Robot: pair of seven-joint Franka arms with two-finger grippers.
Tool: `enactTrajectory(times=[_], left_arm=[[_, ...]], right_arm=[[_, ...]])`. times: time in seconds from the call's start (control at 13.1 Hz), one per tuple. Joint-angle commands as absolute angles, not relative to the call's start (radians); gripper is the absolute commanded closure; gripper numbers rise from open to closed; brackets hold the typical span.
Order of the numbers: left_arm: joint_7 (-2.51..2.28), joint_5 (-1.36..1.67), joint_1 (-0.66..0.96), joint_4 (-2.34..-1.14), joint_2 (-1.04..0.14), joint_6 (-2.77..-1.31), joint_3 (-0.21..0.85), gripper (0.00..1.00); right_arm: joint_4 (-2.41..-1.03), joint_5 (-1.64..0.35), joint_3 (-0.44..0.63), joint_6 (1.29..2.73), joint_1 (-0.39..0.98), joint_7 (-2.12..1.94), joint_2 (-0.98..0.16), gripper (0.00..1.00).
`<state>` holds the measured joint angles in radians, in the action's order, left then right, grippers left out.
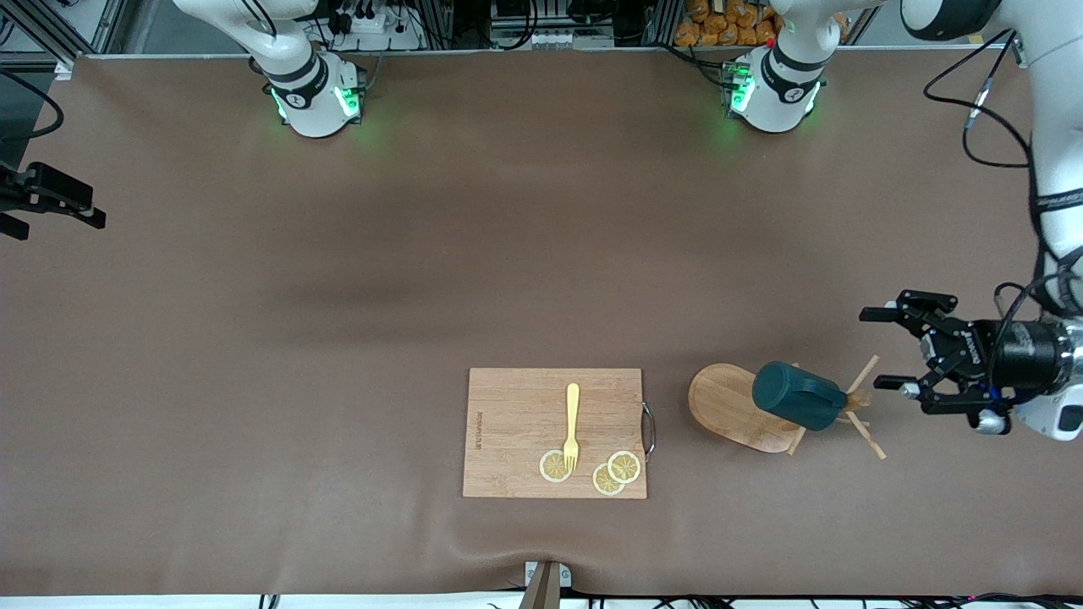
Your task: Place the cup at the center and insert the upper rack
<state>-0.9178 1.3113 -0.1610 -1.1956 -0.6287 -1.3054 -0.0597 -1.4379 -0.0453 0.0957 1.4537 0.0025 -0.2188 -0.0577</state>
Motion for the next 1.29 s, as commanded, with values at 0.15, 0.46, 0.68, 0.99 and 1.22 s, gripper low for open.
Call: enactTrajectory(times=[0.15,0.46,0.68,0.99,1.22], left_arm=[[-0.714,1.016,-0.150,-1.221,-0.477,-1.315,-0.063,0.00],[-0.660,0.792,-0.123,-1.220,-0.391,-1.321,-0.046,0.00],[-0.630,0.607,-0.068,-1.221,-0.338,-1.328,-0.046,0.00],[-0.518,0.234,0.064,-1.227,-0.261,-1.328,-0.034,0.00],[-0.369,0.106,0.089,-1.316,-0.188,-1.360,-0.028,0.00]], right_arm=[[-1.413,-0.038,0.100,1.440,0.014,-0.218,-0.057,0.00],[-1.401,-0.035,0.101,1.437,0.009,-0.215,-0.055,0.00],[-1.407,0.003,0.103,1.425,0.008,-0.215,-0.052,0.00],[-1.411,0.037,0.100,1.420,0.006,-0.215,-0.052,0.00],[-1.413,0.025,0.100,1.365,0.008,-0.212,-0.051,0.00]])
